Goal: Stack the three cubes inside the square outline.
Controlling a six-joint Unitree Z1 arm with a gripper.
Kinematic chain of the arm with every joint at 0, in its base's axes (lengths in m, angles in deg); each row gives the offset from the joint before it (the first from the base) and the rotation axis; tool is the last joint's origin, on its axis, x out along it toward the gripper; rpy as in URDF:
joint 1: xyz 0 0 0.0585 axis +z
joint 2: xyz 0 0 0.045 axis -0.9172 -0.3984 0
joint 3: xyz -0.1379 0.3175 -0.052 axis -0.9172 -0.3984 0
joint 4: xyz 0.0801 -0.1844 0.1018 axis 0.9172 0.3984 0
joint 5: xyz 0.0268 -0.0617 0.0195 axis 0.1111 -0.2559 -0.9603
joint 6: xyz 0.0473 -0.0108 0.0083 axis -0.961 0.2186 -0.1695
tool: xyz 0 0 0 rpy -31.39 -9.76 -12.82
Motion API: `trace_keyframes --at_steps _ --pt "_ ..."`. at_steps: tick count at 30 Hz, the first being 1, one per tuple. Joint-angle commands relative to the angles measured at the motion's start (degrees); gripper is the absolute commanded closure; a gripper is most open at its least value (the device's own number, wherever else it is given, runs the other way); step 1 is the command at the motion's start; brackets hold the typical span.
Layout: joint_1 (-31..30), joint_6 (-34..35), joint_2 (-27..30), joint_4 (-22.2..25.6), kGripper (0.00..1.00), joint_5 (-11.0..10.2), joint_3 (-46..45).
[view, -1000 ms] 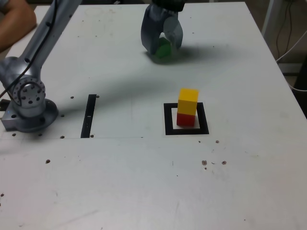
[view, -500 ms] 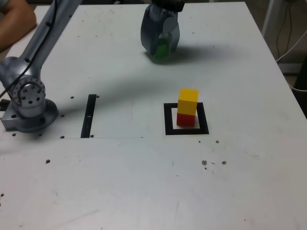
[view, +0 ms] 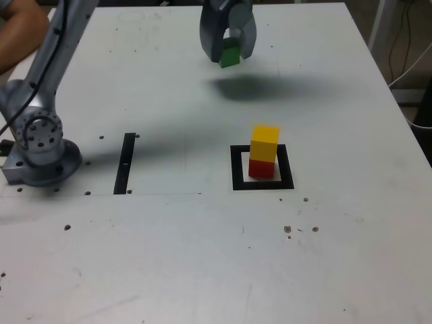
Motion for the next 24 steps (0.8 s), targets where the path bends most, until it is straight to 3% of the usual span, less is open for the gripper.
trace_keyframes --at_steps 1,12,24 --pt "-1.09 -0.19 2.13 0.75 0.63 0.66 -0.88" --pt "-11.26 1.27 10.32 1.2 0.63 2.1 -7.51" --pt "-25.44 5.47 12.36 1.47 0.63 2.14 -8.67"
